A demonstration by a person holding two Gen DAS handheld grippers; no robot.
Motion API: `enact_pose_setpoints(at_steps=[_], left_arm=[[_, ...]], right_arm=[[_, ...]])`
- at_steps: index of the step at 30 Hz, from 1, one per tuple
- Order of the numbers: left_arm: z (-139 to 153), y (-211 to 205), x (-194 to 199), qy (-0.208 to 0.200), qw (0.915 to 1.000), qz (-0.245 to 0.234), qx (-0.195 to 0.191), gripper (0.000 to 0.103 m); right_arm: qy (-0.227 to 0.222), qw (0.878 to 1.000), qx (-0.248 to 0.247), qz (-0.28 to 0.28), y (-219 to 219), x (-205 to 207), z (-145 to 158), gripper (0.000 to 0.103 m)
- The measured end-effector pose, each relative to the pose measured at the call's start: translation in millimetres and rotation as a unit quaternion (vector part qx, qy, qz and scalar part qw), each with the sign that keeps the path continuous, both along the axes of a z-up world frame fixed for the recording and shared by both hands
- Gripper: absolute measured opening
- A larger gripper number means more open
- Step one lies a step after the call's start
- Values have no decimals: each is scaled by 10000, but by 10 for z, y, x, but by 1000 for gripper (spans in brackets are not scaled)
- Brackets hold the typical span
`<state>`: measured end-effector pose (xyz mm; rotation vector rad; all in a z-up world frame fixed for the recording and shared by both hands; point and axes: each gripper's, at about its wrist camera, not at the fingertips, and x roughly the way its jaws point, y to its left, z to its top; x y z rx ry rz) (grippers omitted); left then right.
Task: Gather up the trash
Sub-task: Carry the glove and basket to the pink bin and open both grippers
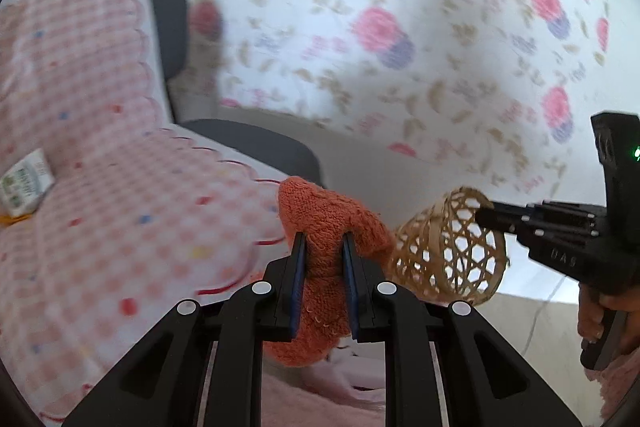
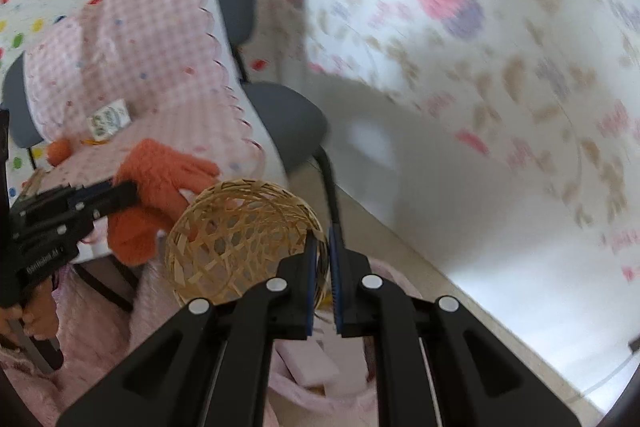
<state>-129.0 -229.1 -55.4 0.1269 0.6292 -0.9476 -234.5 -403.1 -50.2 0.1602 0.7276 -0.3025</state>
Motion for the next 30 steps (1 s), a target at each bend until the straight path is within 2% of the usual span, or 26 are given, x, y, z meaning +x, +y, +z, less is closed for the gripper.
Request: enact_pose_setpoints(at_steps=[3,7,16,17,18,20,21,22,26,30], left_arm=[[-93,-192,-11,255,9993,-254,59,19],[-221,-434,-79,365,9978,-504,238,19],[-449,-740,-58,676,9937,-679,581,20],[-466,-757,-49,706,9932,-691,623,24],[-473,-760,-37,743,9929,-681,631,36],[-452,-734,-16,765,9935,-630,555,51],[-442,-726,-7,775,9937,-620,520,54],[-429,-722,5,780,9939,-598,496,54],[-336,-643,36,699,9958,-427,401,54],[-187,-495,26,372,9986,-171,331,54]], right_arm=[[140,9995,166,-246,-167,-116,-132,7],[300,9984,289,-395,-302,-204,-263,7],[508,9955,690,-409,-498,-120,-553,8],[522,9951,727,-408,-512,-110,-575,8],[555,9947,771,-382,-523,-100,-604,8],[589,9939,865,-341,-543,-94,-624,18],[602,9938,870,-344,-552,-99,-630,36],[611,9942,817,-348,-551,-109,-623,48],[482,9957,671,-407,-564,-151,-532,49],[222,9967,576,-521,-587,-203,-376,49]])
